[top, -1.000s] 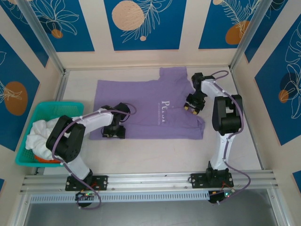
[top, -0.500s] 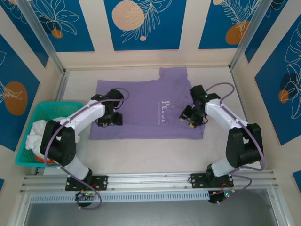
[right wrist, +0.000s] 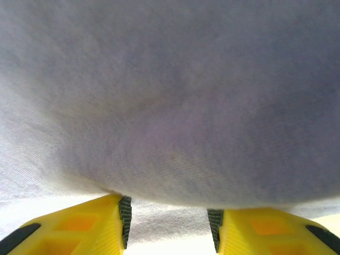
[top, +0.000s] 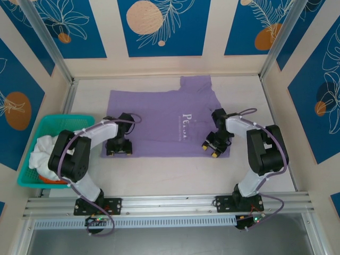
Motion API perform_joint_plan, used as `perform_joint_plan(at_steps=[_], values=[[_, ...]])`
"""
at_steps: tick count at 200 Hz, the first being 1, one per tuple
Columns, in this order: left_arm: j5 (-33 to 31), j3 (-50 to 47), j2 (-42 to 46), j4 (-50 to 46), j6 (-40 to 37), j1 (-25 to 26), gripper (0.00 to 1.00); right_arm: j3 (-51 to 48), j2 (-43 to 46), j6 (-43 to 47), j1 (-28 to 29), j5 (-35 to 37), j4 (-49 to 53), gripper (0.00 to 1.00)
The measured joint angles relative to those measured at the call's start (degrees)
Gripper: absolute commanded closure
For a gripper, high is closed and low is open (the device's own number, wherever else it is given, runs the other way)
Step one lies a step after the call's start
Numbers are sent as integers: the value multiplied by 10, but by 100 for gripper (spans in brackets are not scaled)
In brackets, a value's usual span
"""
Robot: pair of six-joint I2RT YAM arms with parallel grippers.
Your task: Fold and stack the t-shirts
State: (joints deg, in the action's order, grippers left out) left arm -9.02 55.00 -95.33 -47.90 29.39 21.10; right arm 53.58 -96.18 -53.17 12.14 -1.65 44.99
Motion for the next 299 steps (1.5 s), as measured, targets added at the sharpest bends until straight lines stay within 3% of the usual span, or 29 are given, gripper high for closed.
perform_joint_plan(at_steps=[109,164,200,232,261,299], values=[[38,-78,87,-26,29,43,32,-106,96,-44,-90,-18,35,45],[50,-61,129,-89,79,54,26,-117,159,-43,-101,-13,64,29],[14,113,120,-158,113,56,16,-45,226,-42,-74,-1,94,25],[-46,343,44,-208,138,51,10,62,224,-14,15,17,91,23],[-68,532,-54,-242,145,22,10,79,231,30,91,43,64,22],[-46,648,-165,-229,150,-52,20,28,269,74,100,101,-28,21]])
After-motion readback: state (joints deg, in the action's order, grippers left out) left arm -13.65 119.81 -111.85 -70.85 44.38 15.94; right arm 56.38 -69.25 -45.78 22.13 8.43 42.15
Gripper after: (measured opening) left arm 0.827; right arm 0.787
